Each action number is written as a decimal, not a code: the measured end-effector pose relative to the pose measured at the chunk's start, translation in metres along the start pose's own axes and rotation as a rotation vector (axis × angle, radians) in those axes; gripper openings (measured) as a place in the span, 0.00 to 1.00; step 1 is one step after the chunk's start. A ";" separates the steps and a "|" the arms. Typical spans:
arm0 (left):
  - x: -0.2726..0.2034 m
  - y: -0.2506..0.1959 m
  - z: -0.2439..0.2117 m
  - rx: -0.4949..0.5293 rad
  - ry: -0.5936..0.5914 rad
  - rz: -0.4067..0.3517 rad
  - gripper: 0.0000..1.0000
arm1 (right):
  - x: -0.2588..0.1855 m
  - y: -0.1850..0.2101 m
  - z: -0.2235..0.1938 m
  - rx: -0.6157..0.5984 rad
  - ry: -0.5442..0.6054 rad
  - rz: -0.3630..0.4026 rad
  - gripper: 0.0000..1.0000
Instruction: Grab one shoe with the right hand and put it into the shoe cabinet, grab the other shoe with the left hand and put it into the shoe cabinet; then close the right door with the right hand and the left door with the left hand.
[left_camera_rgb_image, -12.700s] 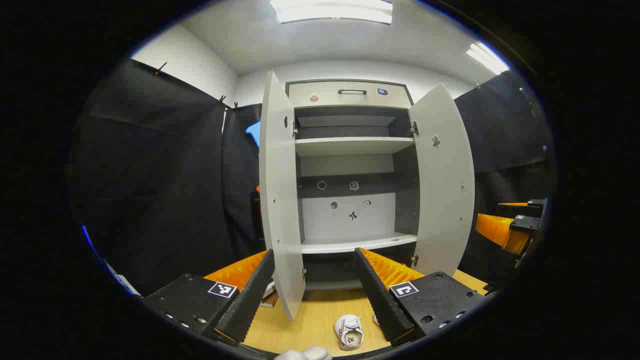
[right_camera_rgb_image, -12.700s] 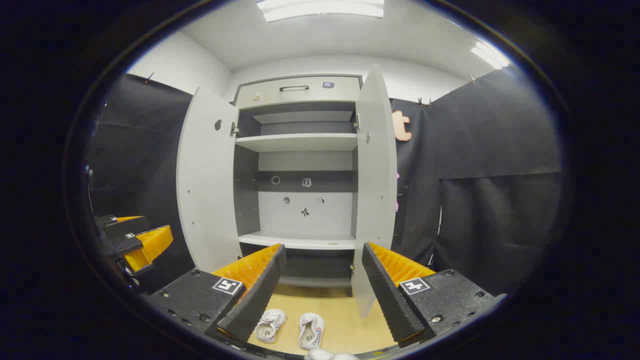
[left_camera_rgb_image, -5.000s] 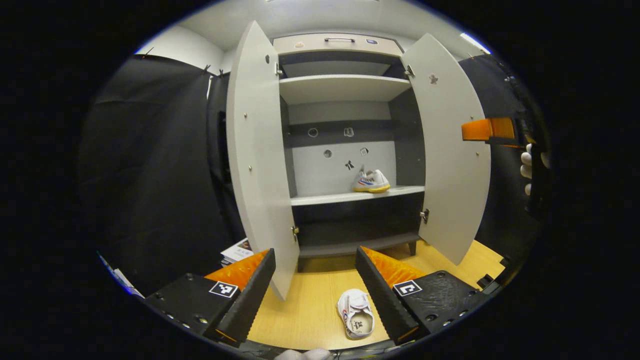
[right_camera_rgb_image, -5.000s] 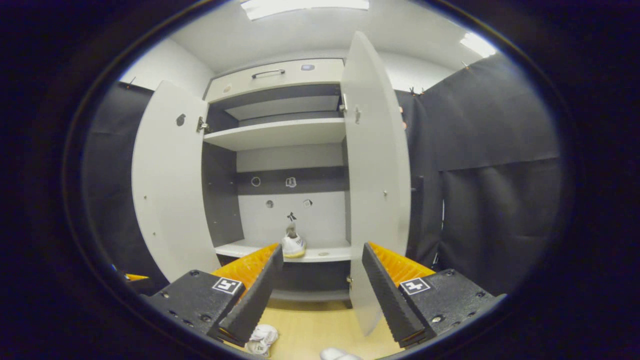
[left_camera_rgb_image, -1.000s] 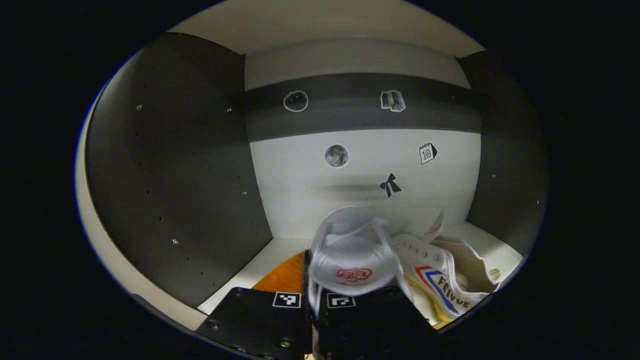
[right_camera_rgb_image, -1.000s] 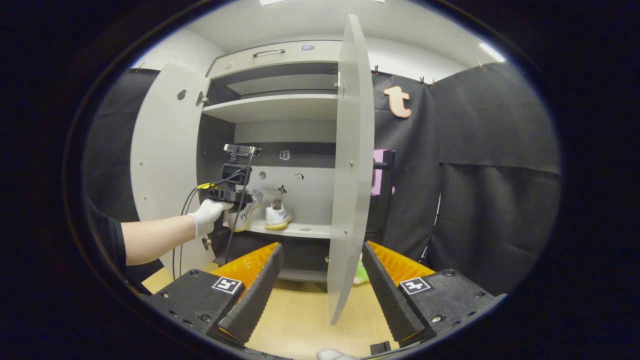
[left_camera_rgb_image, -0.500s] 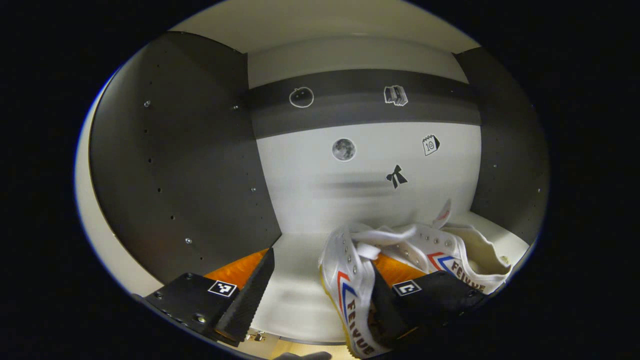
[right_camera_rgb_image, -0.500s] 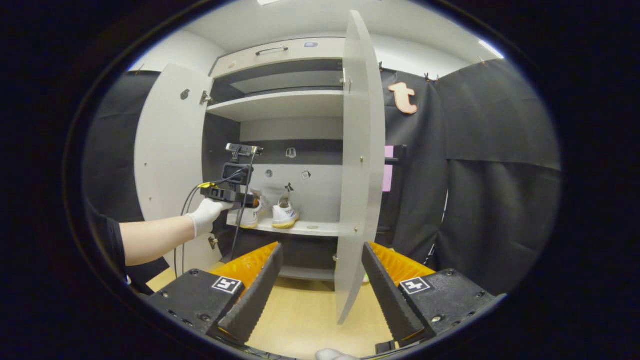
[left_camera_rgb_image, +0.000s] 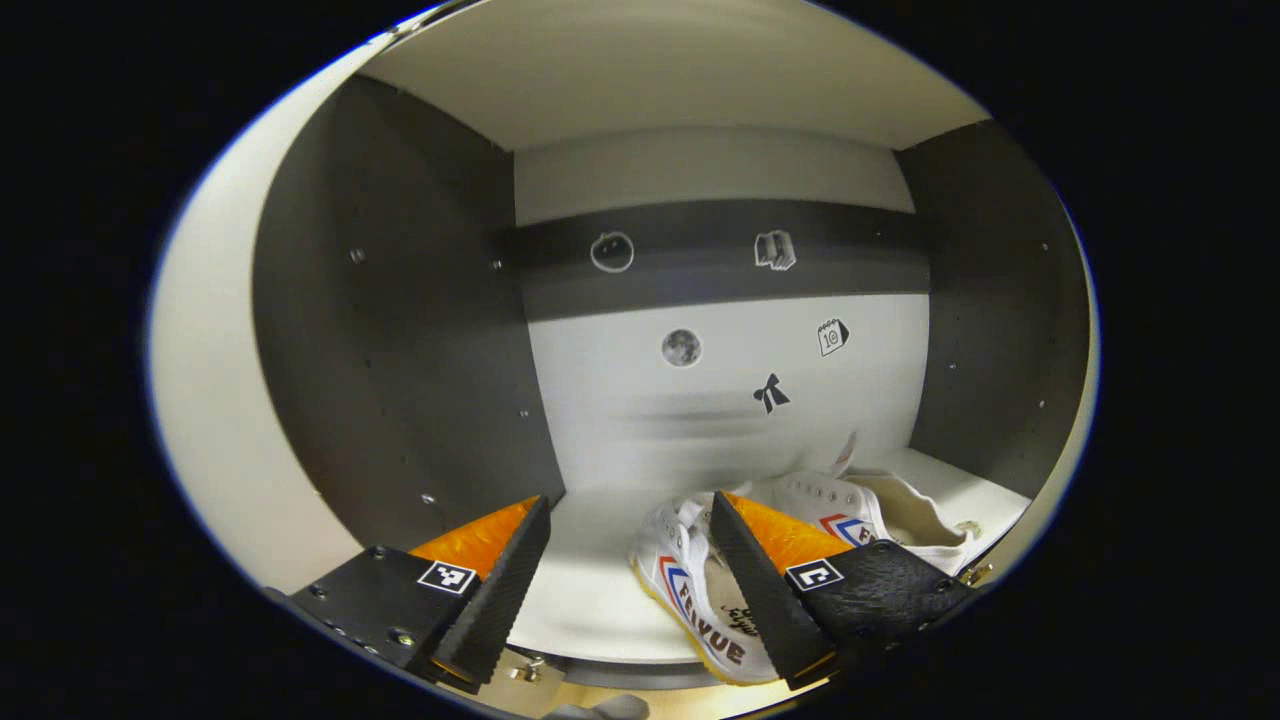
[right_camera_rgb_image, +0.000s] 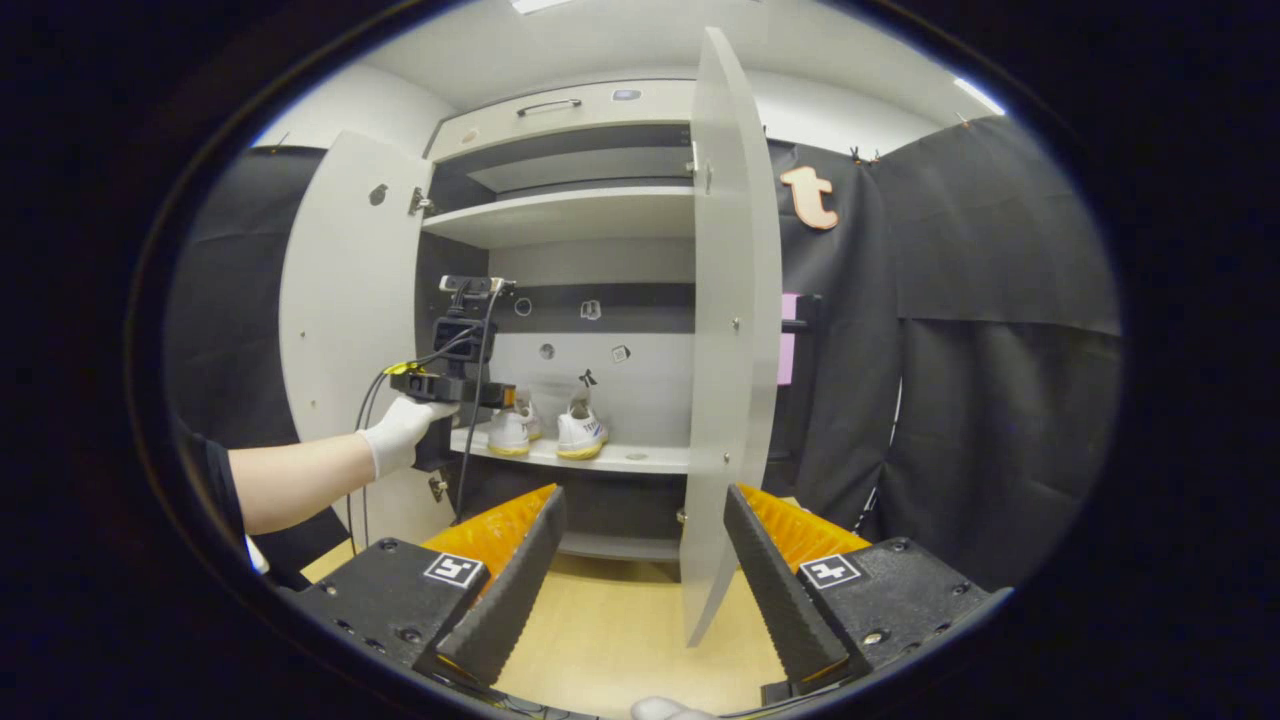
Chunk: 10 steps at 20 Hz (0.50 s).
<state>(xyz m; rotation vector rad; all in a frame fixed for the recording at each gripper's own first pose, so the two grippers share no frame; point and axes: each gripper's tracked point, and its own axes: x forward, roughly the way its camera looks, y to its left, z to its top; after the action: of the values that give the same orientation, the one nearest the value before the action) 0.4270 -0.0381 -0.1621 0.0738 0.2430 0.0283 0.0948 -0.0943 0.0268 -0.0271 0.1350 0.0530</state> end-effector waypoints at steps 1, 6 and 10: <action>-0.014 -0.007 0.006 0.002 -0.024 -0.016 0.96 | -0.001 0.000 0.001 -0.004 -0.005 -0.004 0.99; -0.103 -0.020 0.042 0.023 -0.185 -0.064 0.96 | -0.009 -0.006 0.013 -0.006 -0.046 -0.039 0.99; -0.193 -0.024 0.053 0.002 -0.272 -0.115 0.96 | -0.011 -0.018 0.018 -0.004 -0.063 -0.077 1.00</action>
<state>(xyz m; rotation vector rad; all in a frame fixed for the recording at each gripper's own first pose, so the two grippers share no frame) 0.2526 -0.0725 -0.0666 0.0649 -0.0250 -0.0964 0.0872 -0.1127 0.0467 -0.0343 0.0706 -0.0227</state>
